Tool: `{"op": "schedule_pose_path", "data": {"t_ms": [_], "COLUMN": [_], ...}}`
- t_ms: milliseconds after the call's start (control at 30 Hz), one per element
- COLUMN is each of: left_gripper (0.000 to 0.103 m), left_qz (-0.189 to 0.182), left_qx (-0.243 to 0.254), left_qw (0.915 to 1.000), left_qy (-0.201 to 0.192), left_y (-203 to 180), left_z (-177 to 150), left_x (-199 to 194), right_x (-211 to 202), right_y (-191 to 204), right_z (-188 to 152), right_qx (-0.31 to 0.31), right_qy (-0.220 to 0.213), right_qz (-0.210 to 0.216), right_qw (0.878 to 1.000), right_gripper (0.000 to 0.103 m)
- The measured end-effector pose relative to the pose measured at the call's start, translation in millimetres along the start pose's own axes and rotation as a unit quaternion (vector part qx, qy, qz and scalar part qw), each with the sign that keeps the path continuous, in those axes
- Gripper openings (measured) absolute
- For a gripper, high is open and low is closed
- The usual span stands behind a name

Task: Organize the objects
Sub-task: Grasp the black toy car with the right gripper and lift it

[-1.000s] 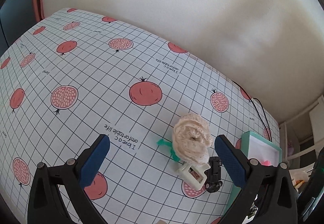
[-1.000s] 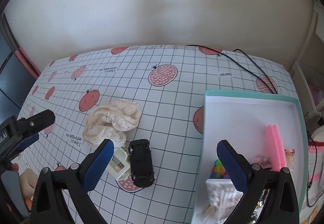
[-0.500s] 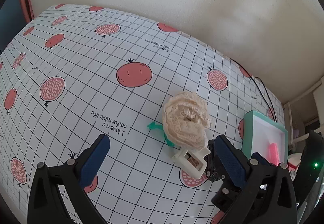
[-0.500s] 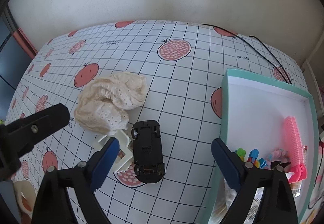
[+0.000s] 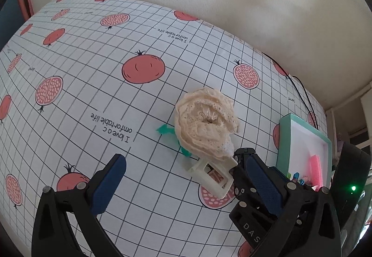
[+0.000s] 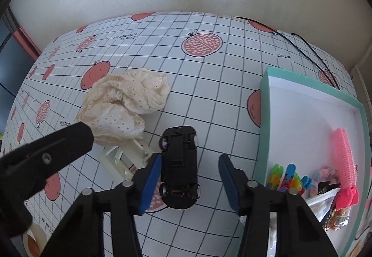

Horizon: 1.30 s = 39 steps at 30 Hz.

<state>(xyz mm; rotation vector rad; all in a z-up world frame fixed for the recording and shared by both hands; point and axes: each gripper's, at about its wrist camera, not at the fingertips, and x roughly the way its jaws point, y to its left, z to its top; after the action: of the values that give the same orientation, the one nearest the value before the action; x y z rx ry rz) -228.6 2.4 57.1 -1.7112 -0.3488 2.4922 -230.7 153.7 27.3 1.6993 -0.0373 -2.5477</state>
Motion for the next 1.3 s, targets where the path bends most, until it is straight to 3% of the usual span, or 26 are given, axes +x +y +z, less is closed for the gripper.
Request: {"op": "schedule_pose_path", "data": {"t_ms": [167, 400, 733, 933, 1300], "left_gripper": [0.103, 0.103, 0.102, 0.097, 0.097], "left_qz": [0.001, -0.001, 0.006, 0.005, -0.003], "left_qx": [0.003, 0.008, 0.013, 0.014, 0.0], "left_qw": [1.0, 0.9998, 0.9996, 0.9996, 0.9997], "left_qy": [0.006, 0.017, 0.026, 0.025, 0.022], "left_y": [-2.6, -9.0, -18.8, -20.1, -15.3], "left_z": [-3.2, -9.8, -18.2, -18.3, -15.9], "left_x": [5.3, 14.6, 24.6, 27.9, 29.2], "right_x": [3.0, 4.3, 0.7, -5.2, -16.7], "right_y": [-6.5, -19.6, -29.6, -35.2, -47.0], "right_z": [-0.4, -1.1, -1.7, -0.7, 0.3], "right_qx": [0.005, 0.021, 0.038, 0.041, 0.05], "right_qy": [0.007, 0.01, 0.007, 0.002, -0.011], "right_qz": [0.002, 0.015, 0.041, 0.036, 0.038], "right_qw": [1.0, 1.0, 0.998, 0.999, 0.998], "right_gripper": [0.047, 0.032, 0.031, 0.031, 0.031]}}
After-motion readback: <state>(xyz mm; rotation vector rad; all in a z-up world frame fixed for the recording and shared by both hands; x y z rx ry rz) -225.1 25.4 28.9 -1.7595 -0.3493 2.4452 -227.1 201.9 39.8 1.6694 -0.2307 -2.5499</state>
